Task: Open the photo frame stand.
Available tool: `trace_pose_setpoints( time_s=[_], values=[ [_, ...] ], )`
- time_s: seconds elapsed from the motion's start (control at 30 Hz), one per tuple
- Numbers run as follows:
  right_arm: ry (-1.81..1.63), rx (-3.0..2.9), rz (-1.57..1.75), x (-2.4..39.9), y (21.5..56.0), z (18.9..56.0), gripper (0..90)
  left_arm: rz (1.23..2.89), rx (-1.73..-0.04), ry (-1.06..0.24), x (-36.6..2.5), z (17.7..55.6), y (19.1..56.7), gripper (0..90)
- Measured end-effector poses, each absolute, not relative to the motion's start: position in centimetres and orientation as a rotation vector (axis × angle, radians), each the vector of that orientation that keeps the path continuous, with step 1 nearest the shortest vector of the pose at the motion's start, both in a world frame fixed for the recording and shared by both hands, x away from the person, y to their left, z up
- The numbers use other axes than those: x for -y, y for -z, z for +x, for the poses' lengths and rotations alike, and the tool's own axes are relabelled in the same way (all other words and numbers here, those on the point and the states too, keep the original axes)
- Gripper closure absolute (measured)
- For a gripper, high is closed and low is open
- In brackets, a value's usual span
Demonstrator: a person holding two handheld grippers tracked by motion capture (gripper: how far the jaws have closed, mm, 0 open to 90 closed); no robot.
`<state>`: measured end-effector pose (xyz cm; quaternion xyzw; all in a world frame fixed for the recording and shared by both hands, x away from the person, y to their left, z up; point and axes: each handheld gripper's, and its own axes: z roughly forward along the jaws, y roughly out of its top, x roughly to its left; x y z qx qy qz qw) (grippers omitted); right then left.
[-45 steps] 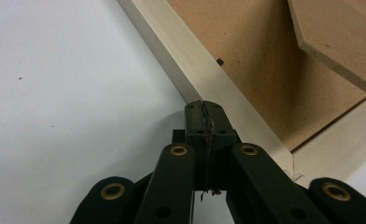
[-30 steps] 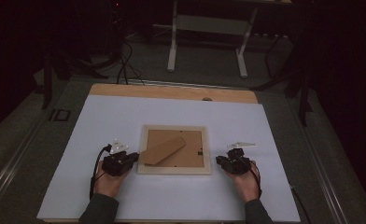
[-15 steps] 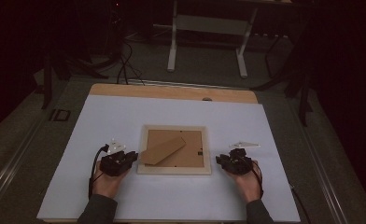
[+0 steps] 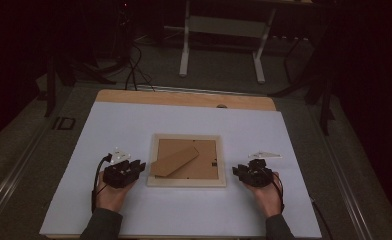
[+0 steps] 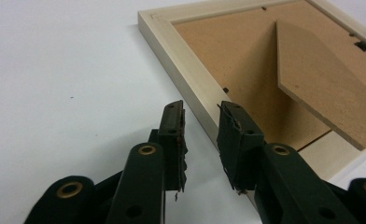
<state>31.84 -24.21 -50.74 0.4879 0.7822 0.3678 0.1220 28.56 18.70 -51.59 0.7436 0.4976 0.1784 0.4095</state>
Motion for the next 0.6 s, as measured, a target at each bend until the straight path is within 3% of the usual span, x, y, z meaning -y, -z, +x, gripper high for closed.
trace_pose_setpoints(
  time_s=[0.6],
  values=[
    [-1.097, -2.259, 1.446, 25.0, 50.7, 31.9, 66.0, 1.774, -1.234, -0.409, -20.4, 28.6, 49.2, 64.3]
  ],
)
